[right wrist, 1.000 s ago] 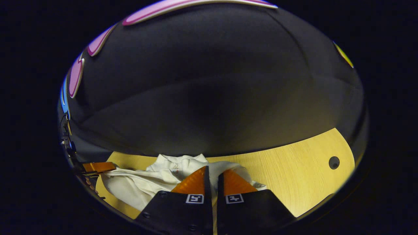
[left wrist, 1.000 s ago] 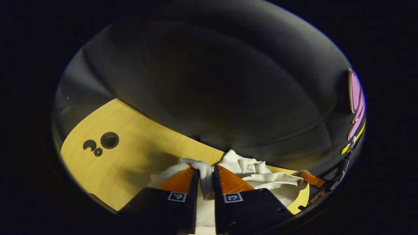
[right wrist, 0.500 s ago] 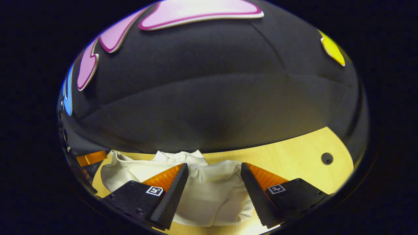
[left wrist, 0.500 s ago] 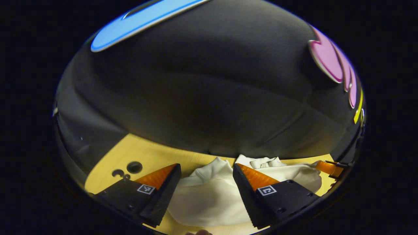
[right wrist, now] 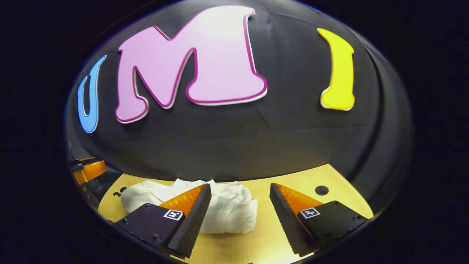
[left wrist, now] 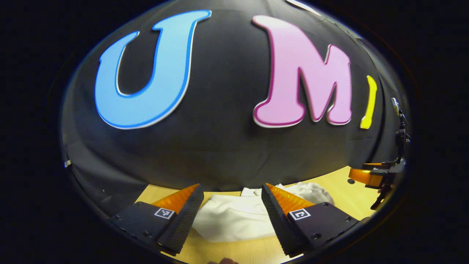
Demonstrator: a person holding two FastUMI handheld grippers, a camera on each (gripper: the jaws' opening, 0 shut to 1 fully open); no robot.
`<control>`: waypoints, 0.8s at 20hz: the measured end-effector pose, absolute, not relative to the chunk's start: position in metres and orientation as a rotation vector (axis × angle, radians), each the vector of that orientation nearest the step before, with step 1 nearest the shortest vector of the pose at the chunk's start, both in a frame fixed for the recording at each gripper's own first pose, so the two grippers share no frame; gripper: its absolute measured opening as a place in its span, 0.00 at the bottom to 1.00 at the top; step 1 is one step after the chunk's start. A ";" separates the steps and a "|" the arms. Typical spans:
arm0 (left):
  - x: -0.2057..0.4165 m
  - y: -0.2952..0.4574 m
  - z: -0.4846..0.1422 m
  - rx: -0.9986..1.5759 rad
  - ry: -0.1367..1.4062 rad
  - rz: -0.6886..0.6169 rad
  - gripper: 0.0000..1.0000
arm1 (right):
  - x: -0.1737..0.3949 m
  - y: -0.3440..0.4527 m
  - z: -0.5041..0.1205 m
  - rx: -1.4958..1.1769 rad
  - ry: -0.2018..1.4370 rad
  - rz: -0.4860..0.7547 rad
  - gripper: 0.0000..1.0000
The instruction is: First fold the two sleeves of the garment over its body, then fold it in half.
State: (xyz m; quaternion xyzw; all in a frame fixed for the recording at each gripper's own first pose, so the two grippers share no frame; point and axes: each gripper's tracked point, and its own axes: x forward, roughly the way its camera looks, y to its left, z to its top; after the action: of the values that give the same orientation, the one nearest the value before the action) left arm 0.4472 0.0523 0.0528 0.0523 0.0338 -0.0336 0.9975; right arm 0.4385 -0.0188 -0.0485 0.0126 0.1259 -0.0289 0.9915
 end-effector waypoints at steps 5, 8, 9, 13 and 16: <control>0.360 0.033 0.091 0.068 0.008 -0.129 0.97 | 0.355 -0.007 -0.004 -0.035 0.208 -0.026 0.98; 0.308 0.039 0.106 0.057 -0.045 -0.123 0.97 | 0.308 -0.001 0.014 -0.089 0.167 -0.021 0.98; 0.292 0.040 0.107 0.055 -0.057 -0.125 0.97 | 0.290 0.002 0.018 -0.096 0.150 -0.024 0.98; 0.226 0.056 0.103 0.029 -0.059 -0.112 0.97 | 0.226 0.019 0.013 -0.087 0.144 -0.015 0.98; 0.180 0.066 0.094 -0.006 -0.071 -0.100 0.98 | 0.182 0.036 -0.007 -0.049 0.207 0.012 0.98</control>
State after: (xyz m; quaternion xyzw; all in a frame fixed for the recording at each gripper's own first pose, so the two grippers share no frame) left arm 0.1805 0.0659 0.0936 -0.0032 -0.0353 -0.0500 0.9981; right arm 0.1818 0.0362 -0.0069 -0.0246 0.1031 0.0061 0.9943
